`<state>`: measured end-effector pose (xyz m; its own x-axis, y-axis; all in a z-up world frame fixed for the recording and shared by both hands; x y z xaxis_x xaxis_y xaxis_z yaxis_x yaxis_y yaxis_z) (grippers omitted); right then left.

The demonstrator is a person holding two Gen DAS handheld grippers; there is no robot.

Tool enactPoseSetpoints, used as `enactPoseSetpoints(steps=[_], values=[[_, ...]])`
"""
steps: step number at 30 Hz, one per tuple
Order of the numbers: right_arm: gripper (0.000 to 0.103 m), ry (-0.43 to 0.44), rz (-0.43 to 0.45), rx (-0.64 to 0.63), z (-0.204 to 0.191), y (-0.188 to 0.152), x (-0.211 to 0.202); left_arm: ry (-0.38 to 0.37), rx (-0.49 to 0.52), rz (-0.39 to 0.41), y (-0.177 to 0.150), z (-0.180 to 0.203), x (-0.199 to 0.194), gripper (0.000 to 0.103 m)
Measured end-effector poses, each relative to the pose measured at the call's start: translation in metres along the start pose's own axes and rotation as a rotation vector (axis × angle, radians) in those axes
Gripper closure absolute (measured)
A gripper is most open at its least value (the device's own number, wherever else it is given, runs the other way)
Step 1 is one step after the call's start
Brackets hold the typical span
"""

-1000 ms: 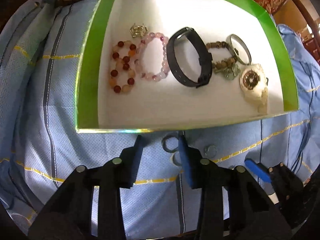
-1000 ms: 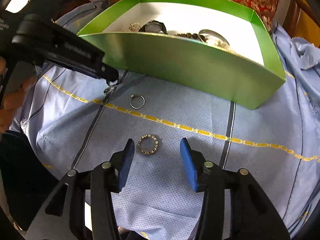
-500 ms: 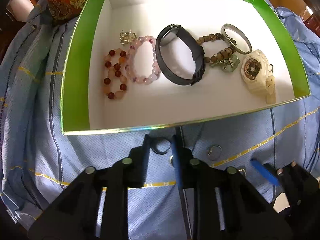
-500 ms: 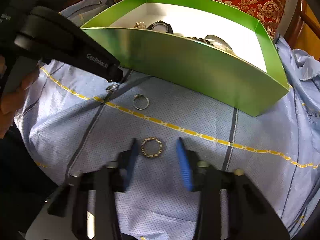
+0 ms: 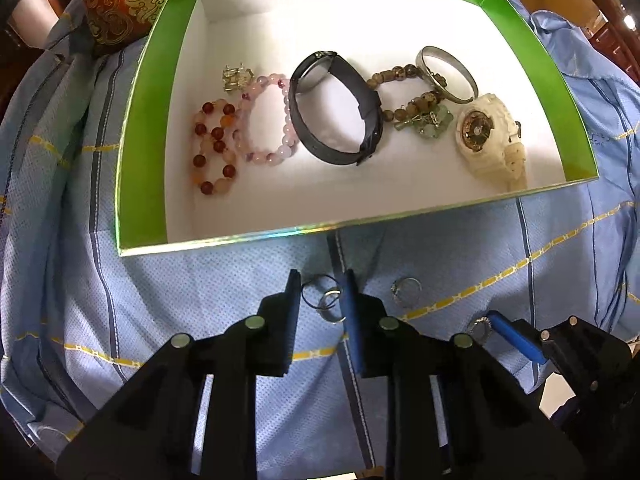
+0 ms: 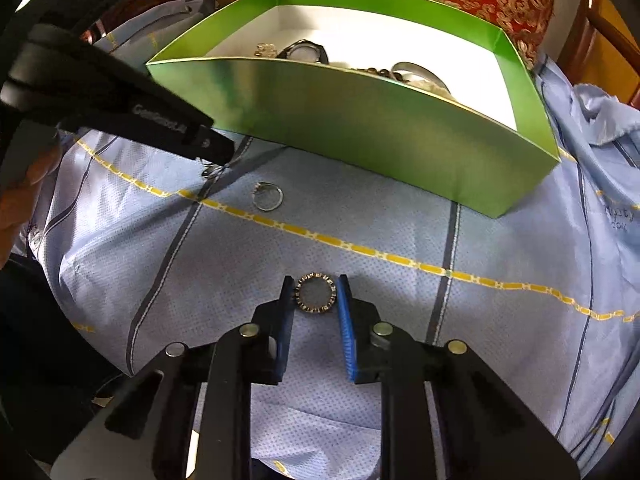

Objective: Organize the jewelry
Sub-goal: 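Grasp the stone-set ring with the right tool while the left tool grasps a silver ring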

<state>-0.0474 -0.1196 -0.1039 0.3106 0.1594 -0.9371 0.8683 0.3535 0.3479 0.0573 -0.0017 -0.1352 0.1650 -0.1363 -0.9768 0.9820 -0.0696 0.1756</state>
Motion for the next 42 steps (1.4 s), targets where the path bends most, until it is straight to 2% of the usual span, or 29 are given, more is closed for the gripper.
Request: enactPoseSetpoints(steps=[26,33,37,42], values=[[0.081,-0.012,-0.002,0.019,0.002,0.002,0.0,-0.01,0.033,0.006,0.0,-0.003,-0.003,0.081],[0.081,-0.025,0.001,0.047,0.005,0.002,-0.002,-0.113,0.073,0.017,-0.007,0.006,-0.019,0.081],[0.08,-0.032,-0.001,0.063,0.007,0.003,-0.002,-0.178,0.117,-0.006,-0.014,0.018,-0.022,0.081],[0.078,-0.03,-0.002,0.068,0.005,0.002,-0.001,-0.166,0.146,-0.054,-0.021,0.022,-0.011,0.081]])
Point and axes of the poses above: each gripper's, at about its wrist camera, not at the fingertips, and x roughly the way its jaws point, z to its right, y to its top, the point moved 2 cm from there along x, roughly the way its jaws point, and after that the axes turned 4 degrees about -y, right-handed, at the moved point
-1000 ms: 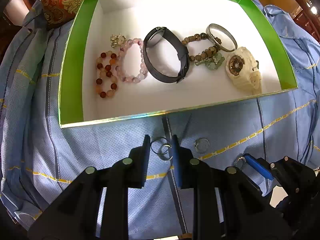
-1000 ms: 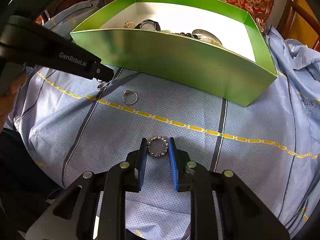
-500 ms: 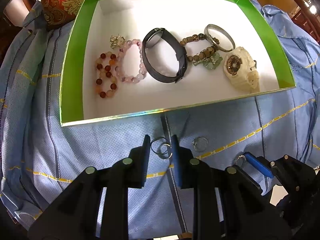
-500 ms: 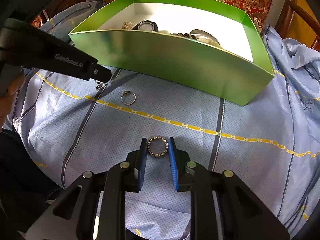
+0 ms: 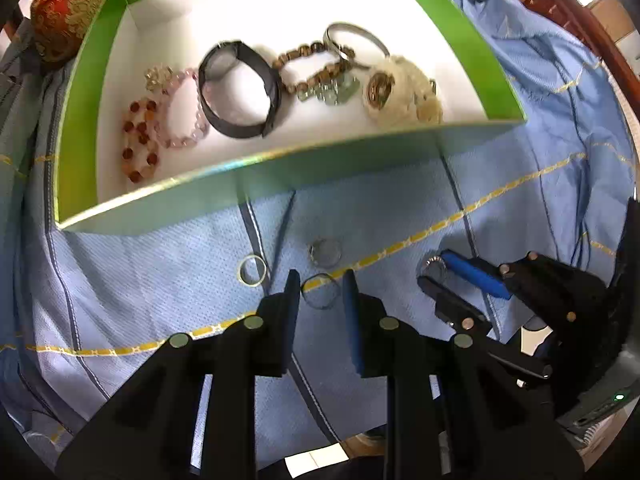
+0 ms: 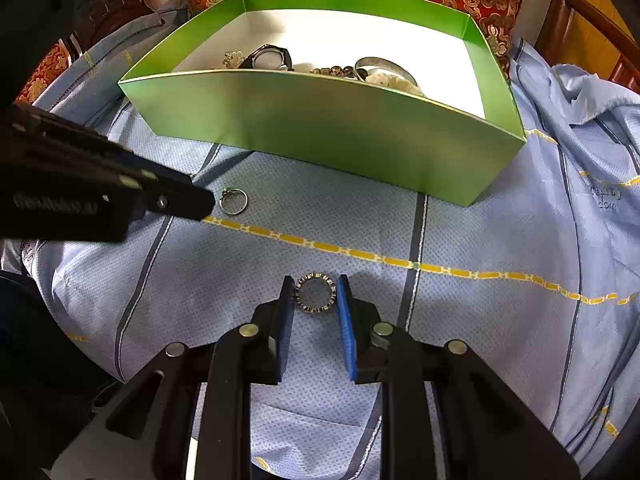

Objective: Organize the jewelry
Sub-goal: 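Grasp the stone-set ring with the right tool while the left tool grasps a silver ring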

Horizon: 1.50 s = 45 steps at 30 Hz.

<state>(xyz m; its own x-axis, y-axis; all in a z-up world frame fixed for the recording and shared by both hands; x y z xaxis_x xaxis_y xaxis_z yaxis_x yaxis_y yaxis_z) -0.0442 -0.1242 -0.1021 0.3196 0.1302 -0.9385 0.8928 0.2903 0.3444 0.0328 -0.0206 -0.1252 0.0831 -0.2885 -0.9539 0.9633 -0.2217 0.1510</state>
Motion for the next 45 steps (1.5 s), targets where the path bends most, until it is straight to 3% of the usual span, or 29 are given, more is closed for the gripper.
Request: enactPoseSetpoints(steps=[2,4,7,16,18,19,21,38,45], values=[[0.066,0.01,-0.005,0.006,0.001,0.0,0.0,0.005,0.002,-0.01,0.0,-0.001,0.003,0.081],[0.061,0.028,-0.001,0.014,0.003,0.0,-0.002,0.011,0.0,-0.015,0.0,-0.002,0.005,0.079],[0.06,0.024,0.005,-0.003,0.001,0.001,-0.003,0.024,-0.001,-0.022,-0.002,-0.004,0.008,0.071],[0.06,0.011,0.0,-0.04,-0.01,-0.004,0.003,0.067,0.01,-0.038,-0.004,0.005,0.024,0.07],[0.063,0.016,0.002,-0.036,-0.009,-0.004,0.003,0.084,0.011,-0.031,-0.004,0.005,0.024,0.077],[0.07,0.018,0.003,-0.035,-0.01,-0.004,0.003,0.09,0.014,-0.03,-0.005,0.008,0.025,0.082],[0.081,0.03,0.003,-0.034,-0.01,-0.004,0.002,0.092,0.015,-0.026,-0.005,0.01,0.026,0.082],[0.082,-0.005,0.048,0.005,0.002,0.005,-0.009,0.142,0.062,0.056,-0.002,0.04,-0.01,0.082],[0.082,-0.004,0.021,0.015,0.006,0.005,-0.002,0.102,0.047,0.08,-0.001,0.038,-0.026,0.082]])
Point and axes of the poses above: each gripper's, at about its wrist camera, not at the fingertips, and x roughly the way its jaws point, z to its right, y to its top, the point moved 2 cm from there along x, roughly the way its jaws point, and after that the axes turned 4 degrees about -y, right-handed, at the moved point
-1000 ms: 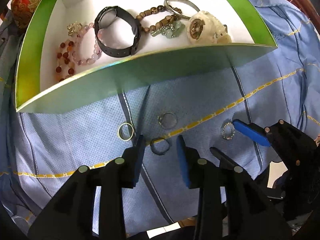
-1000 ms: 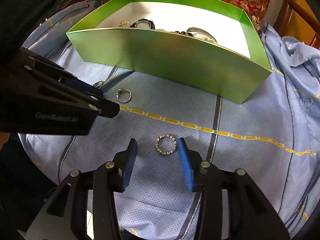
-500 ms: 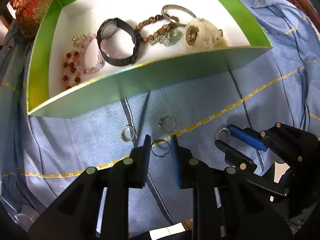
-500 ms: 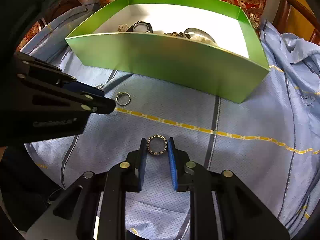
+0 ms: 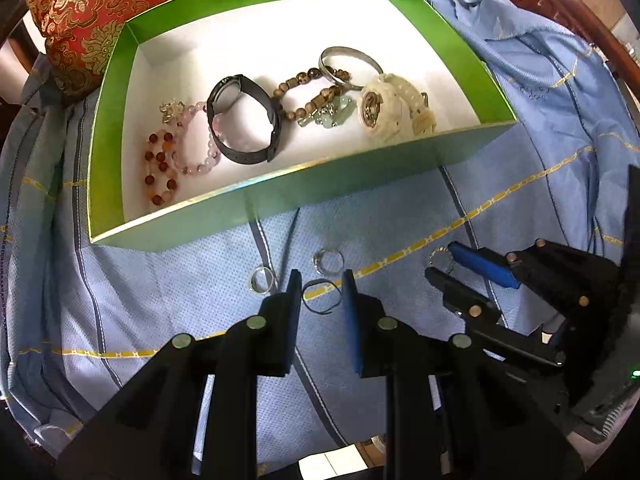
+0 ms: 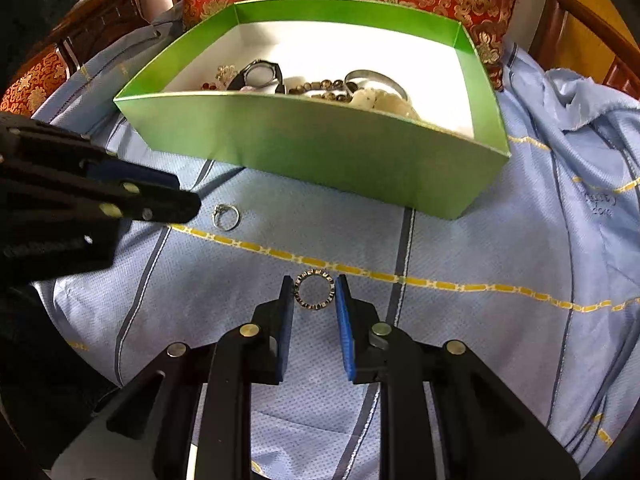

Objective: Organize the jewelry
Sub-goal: 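Grasp the stone-set ring with the right tool while the left tool grasps a silver ring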

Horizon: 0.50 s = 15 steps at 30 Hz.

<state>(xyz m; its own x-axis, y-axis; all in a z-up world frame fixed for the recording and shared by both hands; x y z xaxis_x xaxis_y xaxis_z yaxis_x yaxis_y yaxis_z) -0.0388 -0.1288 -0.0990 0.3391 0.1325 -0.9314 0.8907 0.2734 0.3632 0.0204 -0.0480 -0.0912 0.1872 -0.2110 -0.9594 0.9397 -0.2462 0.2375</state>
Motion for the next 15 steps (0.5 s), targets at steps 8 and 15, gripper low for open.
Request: enactPoseSetpoints(steps=[8,15], values=[[0.082,0.004,-0.003,0.0,0.0,0.002,0.001,0.017,0.015,-0.017,-0.001,0.001,0.011,0.082],[0.082,-0.004,-0.012,-0.001,-0.004,0.003,0.003,0.019,0.02,-0.012,0.001,0.005,0.013,0.082]])
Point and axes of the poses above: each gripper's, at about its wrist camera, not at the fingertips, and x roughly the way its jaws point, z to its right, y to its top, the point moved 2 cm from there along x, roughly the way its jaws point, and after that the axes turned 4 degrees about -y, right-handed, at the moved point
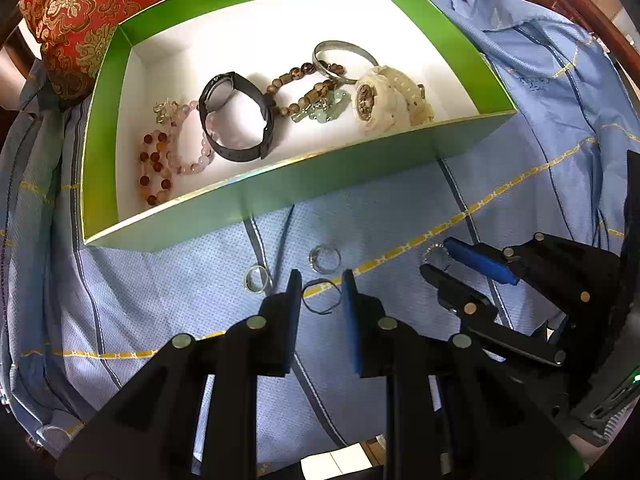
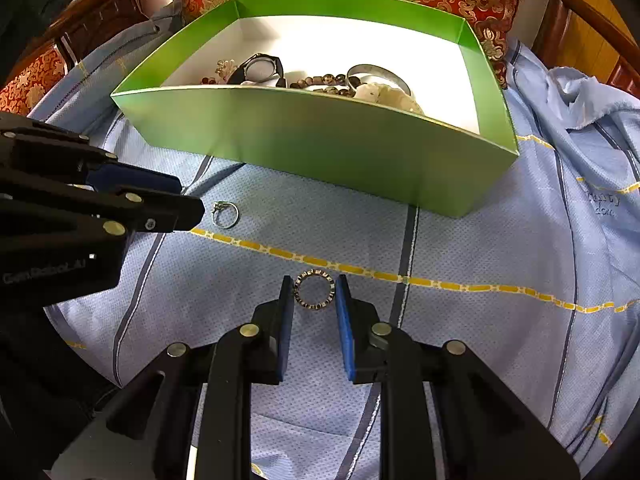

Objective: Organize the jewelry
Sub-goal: 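Grasp the stone-set ring with the right tool while the left tool grasps a silver ring, then carry both rings into the green box and open both tools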

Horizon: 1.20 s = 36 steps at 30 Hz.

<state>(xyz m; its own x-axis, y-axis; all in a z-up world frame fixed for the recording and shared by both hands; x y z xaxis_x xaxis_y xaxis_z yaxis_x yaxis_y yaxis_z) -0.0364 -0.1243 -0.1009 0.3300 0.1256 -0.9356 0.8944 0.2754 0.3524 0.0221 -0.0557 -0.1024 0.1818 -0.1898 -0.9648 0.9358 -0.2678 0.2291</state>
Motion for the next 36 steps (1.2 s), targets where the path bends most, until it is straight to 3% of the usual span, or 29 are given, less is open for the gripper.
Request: enactPoseSetpoints(steps=[26,30,36], values=[[0.082,0.017,-0.001,-0.03,0.005,-0.001,-0.003,-0.008,0.003,0.042,-0.002,0.0,-0.016,0.082],[0.082,0.035,0.049,-0.013,0.011,0.006,-0.023,-0.042,-0.019,0.117,0.003,-0.008,-0.048,0.082],[0.082,0.078,0.217,0.011,0.03,0.049,-0.079,-0.088,-0.095,0.25,0.031,-0.043,-0.096,0.082]])
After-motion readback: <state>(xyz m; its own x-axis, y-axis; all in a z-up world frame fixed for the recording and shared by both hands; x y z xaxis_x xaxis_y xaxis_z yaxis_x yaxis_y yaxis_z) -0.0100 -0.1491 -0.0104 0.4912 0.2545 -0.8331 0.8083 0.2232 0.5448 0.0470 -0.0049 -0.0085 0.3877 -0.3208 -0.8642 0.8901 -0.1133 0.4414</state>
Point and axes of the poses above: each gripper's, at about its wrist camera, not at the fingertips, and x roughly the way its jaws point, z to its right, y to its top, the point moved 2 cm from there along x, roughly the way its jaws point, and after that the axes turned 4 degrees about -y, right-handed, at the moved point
